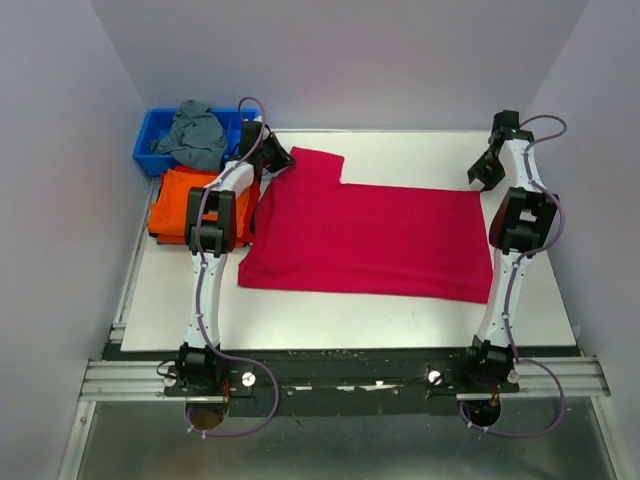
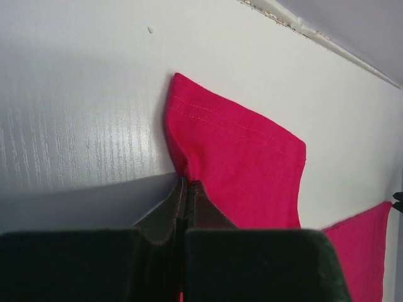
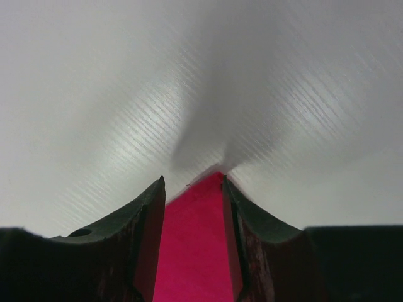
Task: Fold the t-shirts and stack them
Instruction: Grap the side of the flattened tshirt furthest away from the robot with both arms
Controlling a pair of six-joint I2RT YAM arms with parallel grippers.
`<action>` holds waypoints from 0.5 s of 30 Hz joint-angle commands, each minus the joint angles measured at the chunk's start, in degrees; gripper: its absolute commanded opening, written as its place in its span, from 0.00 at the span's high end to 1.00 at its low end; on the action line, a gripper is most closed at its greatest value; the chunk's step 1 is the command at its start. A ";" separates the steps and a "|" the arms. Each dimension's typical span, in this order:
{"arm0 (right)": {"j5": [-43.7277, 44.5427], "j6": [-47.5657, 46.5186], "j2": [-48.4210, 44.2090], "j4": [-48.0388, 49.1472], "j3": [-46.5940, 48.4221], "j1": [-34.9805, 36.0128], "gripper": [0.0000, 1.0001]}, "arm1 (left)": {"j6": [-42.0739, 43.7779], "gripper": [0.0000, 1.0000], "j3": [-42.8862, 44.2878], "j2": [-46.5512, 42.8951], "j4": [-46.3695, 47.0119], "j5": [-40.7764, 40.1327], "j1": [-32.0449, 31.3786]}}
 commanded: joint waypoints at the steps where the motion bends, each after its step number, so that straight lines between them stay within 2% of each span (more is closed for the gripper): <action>1: -1.22 -0.58 3.23 -1.71 3.50 0.04 0.50 | -0.47 1.00 0.10 -1.66 0.37 -0.14 2.54; 9: -0.43 -1.81 2.79 -1.10 2.80 0.47 0.52 | -0.30 1.00 0.71 -2.02 0.01 0.12 2.89; 14: 2.99 -2.69 2.44 -1.89 3.15 1.97 0.53 | -0.56 1.00 0.71 -2.37 0.19 0.65 2.81; 15: 3.43 -3.13 2.44 -1.98 3.15 2.23 0.57 | -0.56 1.00 0.63 -2.46 0.28 0.65 2.72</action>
